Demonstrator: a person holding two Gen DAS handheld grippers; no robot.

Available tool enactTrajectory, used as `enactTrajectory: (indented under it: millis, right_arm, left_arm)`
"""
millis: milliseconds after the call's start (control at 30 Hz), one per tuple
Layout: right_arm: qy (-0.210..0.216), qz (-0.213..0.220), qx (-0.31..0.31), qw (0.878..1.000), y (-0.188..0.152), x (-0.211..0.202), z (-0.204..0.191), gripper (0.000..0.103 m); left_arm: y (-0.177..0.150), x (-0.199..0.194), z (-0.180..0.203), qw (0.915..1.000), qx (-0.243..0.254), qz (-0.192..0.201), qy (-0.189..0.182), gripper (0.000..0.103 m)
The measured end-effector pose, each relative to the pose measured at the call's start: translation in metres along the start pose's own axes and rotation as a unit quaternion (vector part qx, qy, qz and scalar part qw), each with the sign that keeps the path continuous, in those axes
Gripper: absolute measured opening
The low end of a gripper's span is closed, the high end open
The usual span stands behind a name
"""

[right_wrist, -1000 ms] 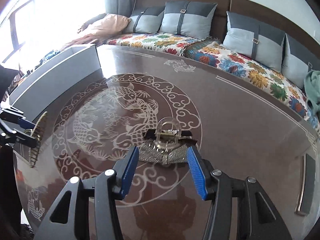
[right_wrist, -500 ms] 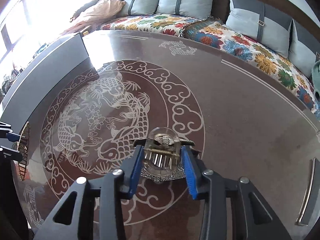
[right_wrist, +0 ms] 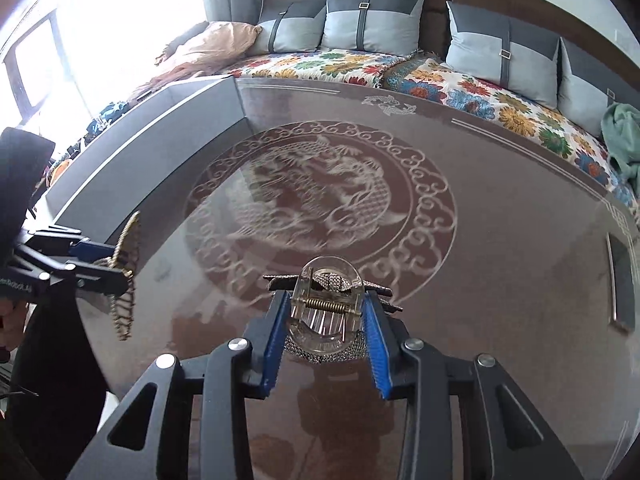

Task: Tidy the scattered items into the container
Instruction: 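Carry the chain and claw clip over the cardboard box with both tools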

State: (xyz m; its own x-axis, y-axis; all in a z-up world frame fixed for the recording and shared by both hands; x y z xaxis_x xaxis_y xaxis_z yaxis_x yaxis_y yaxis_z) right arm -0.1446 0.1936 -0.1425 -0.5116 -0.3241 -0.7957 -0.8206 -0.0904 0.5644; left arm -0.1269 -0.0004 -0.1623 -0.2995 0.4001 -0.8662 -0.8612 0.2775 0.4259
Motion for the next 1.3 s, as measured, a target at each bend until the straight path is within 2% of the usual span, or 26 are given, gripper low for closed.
enactTrajectory:
  millis: [167,267,500,667,767,933,1067,1167,1300]
  right_arm:
    - [0.024,0.01,0.006,1.0,-0.03,-0.024,-0.057,0.037]
    - [0.036,0.018,-0.006,0.999,-0.028,-0.032,-0.092,0.037]
    - [0.059,0.048,-0.061,0.995,0.012,-0.055,-0.169,0.037]
    - [0.097,0.067,-0.096,0.988,0.051,-0.07,-0.233,0.037]
    - [0.123,0.076,-0.117,0.983,0.073,-0.077,-0.274,0.037]
    - [0.157,0.08,-0.156,0.972,0.1,-0.068,-0.348,0.037]
    - [0.165,0.072,-0.183,0.966,0.117,-0.046,-0.394,0.037]
    - [0.169,0.063,-0.202,0.963,0.13,-0.025,-0.425,0.037]
    - [0.167,0.038,-0.216,0.961,0.152,0.021,-0.445,0.037]
  left_arm:
    - [-0.021,-0.045,-0.012,0.9989,-0.015,0.037,0.024,0.051]
    - [-0.032,-0.074,-0.022,0.997,-0.025,0.061,0.041,0.051]
    - [-0.04,-0.166,-0.087,0.9847,-0.06,0.131,0.098,0.051]
    - [-0.049,-0.219,-0.142,0.972,-0.09,0.16,0.146,0.051]
    - [-0.053,-0.24,-0.169,0.9658,-0.107,0.171,0.163,0.051]
    - [-0.058,-0.275,-0.22,0.954,-0.137,0.188,0.189,0.051]
    - [-0.052,-0.292,-0.253,0.9486,-0.148,0.192,0.204,0.051]
    - [-0.043,-0.295,-0.278,0.9473,-0.151,0.188,0.211,0.051]
    - [-0.03,-0.284,-0.313,0.948,-0.163,0.18,0.206,0.051]
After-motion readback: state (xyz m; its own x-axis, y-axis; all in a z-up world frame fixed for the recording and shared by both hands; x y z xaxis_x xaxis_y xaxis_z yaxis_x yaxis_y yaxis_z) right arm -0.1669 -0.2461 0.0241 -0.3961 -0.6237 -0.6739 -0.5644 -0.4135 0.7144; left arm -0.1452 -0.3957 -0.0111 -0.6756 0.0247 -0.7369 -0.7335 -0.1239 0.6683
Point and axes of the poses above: each gripper's, at about its wrist camera, not at the fingertips, and x roughly the way its jaws point, z to its right, y to its top, the point moved 8 cm from there along x, roughly the way its jaws point, and after that the axes turned 12 degrees about x, right-handed, at the moved point
